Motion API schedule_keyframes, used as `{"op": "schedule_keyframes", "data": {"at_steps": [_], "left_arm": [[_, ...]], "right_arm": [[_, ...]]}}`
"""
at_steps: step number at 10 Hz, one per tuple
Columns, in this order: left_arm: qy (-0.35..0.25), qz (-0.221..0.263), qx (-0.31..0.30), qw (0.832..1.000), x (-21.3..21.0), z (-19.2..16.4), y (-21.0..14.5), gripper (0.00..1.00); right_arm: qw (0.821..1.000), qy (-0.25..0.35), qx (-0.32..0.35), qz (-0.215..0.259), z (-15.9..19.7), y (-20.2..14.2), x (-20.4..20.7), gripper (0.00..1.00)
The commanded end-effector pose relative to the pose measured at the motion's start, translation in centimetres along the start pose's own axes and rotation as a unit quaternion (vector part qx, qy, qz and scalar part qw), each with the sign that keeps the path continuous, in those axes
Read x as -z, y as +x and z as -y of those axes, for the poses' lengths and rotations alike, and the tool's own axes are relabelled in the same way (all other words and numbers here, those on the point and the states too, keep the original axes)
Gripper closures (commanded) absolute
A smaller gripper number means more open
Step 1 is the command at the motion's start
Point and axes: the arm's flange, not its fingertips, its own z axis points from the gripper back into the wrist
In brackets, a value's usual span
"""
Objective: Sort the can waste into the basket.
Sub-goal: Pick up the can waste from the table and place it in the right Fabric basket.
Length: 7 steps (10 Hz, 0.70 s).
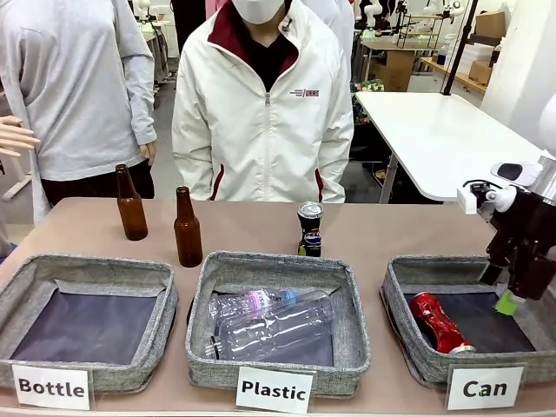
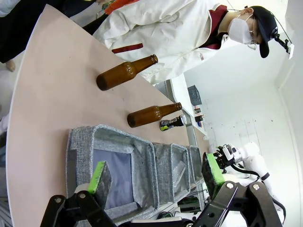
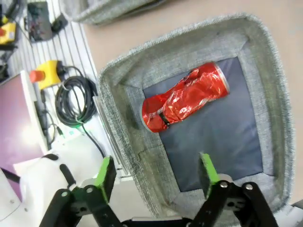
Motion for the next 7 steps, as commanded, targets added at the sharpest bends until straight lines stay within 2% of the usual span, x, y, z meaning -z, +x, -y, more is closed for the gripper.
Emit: {"op": "schedule_keyframes", "data": {"at_steps": [1, 3, 4, 5, 6, 7], "left_arm": [[-0.009, 0.006, 0.011, 1.000, 0.1, 0.0, 0.0, 0.00], [-0.009, 0.006, 0.011, 1.000, 0.1, 0.0, 0.0, 0.00], [-0.009, 0.006, 0.011, 1.000, 0.1, 0.0, 0.0, 0.00], [-0.009, 0.006, 0.011, 1.000, 0.1, 0.0, 0.0, 0.00], [-0.009, 0.006, 0.011, 1.000, 0.1, 0.0, 0.0, 0.00], [-0.009, 0.006, 0.011, 1.000, 0.1, 0.0, 0.0, 0.00]], "right_arm": [[0.999, 0.018, 0.030, 0.020, 0.5, 0.6, -0.7, 0.00], [0.995, 0.063, 0.058, 0.059, 1.0, 0.5, -1.3, 0.00], [0.981, 0.127, 0.099, 0.110, 1.4, 0.5, -2.2, 0.00], [0.950, 0.200, 0.163, 0.175, 2.0, 0.6, -3.2, 0.00], [0.852, 0.281, 0.307, 0.318, 2.8, 1.4, -4.4, 0.00], [0.785, 0.318, 0.371, 0.381, 3.7, 1.1, -5.3, 0.00]]}}
